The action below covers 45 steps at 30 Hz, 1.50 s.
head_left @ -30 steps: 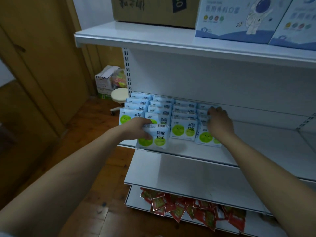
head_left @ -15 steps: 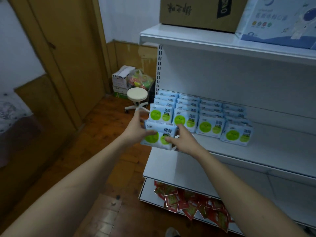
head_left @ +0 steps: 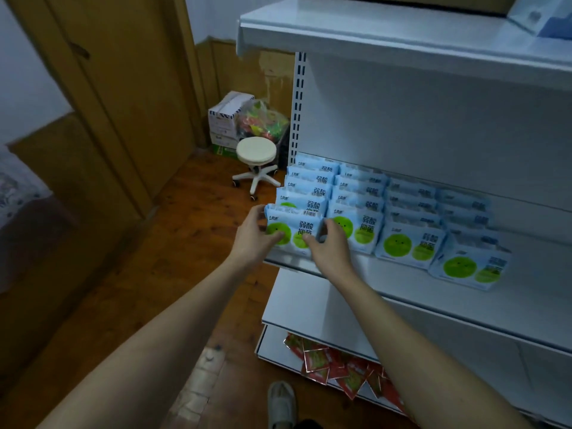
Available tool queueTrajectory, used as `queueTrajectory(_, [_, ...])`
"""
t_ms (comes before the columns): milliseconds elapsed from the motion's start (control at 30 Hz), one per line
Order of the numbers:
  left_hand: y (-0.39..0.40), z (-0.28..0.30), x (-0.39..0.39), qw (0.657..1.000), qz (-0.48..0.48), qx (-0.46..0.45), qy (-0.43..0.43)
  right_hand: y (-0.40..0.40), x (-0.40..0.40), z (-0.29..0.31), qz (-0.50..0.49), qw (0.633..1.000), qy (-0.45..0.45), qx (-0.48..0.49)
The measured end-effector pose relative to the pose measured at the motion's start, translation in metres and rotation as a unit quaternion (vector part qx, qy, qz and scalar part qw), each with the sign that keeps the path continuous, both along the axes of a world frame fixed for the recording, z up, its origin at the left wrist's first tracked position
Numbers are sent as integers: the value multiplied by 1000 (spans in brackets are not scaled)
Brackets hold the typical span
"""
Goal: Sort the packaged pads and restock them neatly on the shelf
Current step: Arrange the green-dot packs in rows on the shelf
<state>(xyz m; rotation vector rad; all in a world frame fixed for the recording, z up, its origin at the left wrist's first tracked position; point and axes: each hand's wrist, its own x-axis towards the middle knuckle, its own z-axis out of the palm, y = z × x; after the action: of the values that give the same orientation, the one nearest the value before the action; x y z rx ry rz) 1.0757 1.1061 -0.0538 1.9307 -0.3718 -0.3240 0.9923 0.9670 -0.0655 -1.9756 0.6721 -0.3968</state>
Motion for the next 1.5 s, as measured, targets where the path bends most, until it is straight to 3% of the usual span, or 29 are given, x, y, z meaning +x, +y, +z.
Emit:
queueTrajectory(367, [-18,-34,10,999,18,-45,18,0,14,-27,-44,996,-77,2])
queueTrajectory(467, [-16,-29,12,1000,10,-12,21,0,10,-22,-50,996,-67,4])
queueTrajectory(567, [-4,-23,10,999,7,51,11,4,0,-8,-92,993,-51,-58])
queueTrajectory(667, [21,-19,0,994,21,101,-35,14,-12,11,-114,990,-40,-78])
queueTrajectory(833, [85,-7,-37,961,46,231,-146,63,-37,30,-1,996,-26,-84])
queueTrajectory(967, [147,-11,-64,935,41,300,-184,117,-55,37,105,976,64,-180])
queueTrajectory(1067, [192,-21,-77,927,48,339,-154,158,-66,28,166,956,104,-216])
queueTrajectory(1233, [253,-75,-108,924,73,371,-63,215,-77,-23,234,937,178,-189])
queueTrajectory(1500, [310,-216,-182,903,80,389,165,253,-113,-188,337,856,379,-104])
